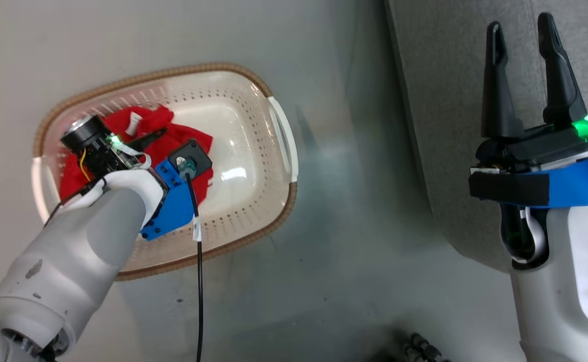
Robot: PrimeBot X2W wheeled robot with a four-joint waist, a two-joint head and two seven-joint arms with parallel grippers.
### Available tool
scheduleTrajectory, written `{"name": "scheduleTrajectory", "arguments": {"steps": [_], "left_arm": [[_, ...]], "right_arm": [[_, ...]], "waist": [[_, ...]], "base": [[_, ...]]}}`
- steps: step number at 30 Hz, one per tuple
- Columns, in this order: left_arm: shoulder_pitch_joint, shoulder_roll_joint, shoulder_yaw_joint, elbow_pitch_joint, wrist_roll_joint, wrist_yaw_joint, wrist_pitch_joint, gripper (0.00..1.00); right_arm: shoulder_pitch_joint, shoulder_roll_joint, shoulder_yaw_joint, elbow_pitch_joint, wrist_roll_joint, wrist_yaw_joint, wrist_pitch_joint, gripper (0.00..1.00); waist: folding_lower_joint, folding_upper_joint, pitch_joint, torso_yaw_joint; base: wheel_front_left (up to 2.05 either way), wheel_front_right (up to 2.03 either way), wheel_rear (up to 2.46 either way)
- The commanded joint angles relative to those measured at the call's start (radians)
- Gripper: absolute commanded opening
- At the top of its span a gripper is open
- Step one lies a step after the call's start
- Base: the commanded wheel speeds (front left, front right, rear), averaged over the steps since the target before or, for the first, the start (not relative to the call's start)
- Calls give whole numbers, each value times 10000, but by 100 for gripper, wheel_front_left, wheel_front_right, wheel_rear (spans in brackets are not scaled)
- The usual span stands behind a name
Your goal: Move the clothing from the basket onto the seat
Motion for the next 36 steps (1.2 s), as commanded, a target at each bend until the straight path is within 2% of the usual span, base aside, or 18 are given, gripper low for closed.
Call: {"name": "scheduleTrajectory", "arguments": {"steps": [1,10,20,29,30,31,32,36], "left_arm": [[-328,54,-256,125,-115,-4,121,100],[-1067,279,-1219,704,-757,-5,996,100],[-1517,623,-1425,1082,-941,-5,1629,100],[-1550,640,-1502,1258,-1067,-5,2246,100],[-1549,643,-1505,1257,-1082,-5,2277,58],[-1551,630,-1508,1256,-1112,-5,2300,9],[-1493,606,-1513,1268,-1144,-5,2404,0],[-1394,524,-1519,1157,-1149,-5,2520,0]], "right_arm": [[-240,22,15,-106,76,1,-6,100],[-513,23,170,-458,130,1,-7,100],[-540,23,251,-937,238,1,-7,100],[-425,24,139,-1143,252,1,-6,100],[-440,24,132,-1125,244,1,-5,100],[-464,24,127,-1111,239,1,-7,100],[-494,24,125,-1099,232,1,-7,100],[-573,24,72,-1098,206,1,-7,100]], "waist": [[-3,0,684,-338],[-3,0,1868,-586],[-3,0,2702,-715],[-3,0,2985,-786],[-3,0,2982,-781],[-3,0,2977,-773],[-3,0,2960,-764],[-3,0,2820,-702]], "base": [[0,0,0],[0,0,0],[0,0,0],[0,0,0],[0,0,0],[0,0,0],[0,0,0],[0,0,0]]}}
